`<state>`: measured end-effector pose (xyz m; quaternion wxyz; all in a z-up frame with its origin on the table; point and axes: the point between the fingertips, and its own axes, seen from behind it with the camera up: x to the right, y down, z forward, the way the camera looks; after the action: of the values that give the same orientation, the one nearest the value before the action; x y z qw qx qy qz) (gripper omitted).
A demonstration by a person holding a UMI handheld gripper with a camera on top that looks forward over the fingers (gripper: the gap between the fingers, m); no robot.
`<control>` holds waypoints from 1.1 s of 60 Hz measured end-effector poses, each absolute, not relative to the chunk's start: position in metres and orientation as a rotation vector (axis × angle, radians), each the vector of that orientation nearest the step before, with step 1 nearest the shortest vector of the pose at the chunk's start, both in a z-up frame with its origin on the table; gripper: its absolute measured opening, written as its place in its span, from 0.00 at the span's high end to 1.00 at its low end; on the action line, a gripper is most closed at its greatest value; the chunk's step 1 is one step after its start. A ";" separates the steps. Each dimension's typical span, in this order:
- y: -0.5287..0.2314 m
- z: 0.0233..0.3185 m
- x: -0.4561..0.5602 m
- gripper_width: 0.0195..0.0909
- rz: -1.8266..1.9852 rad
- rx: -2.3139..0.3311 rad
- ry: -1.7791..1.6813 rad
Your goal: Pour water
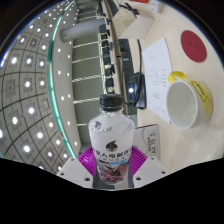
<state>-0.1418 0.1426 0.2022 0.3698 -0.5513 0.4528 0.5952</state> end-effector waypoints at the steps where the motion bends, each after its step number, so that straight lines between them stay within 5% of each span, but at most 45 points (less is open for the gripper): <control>1: 0.143 0.207 -0.140 0.71 1.490 -1.442 1.115; 13: 0.136 0.273 -0.073 0.71 0.972 -1.598 0.593; 21: 0.136 0.282 -0.004 0.71 0.580 -1.645 0.378; 28: 0.138 0.243 0.047 0.71 0.273 -1.736 0.242; 37: 0.138 0.150 0.101 0.71 0.038 -1.856 0.141; 47: 0.128 0.093 0.108 0.71 -0.015 -1.945 0.122; 58: 0.124 0.046 0.117 0.69 -0.030 -1.990 0.146; 66: 0.121 0.051 0.115 0.62 -0.059 -1.938 0.109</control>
<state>0.1152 0.1207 0.0511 0.5644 -0.8238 0.0465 -0.0253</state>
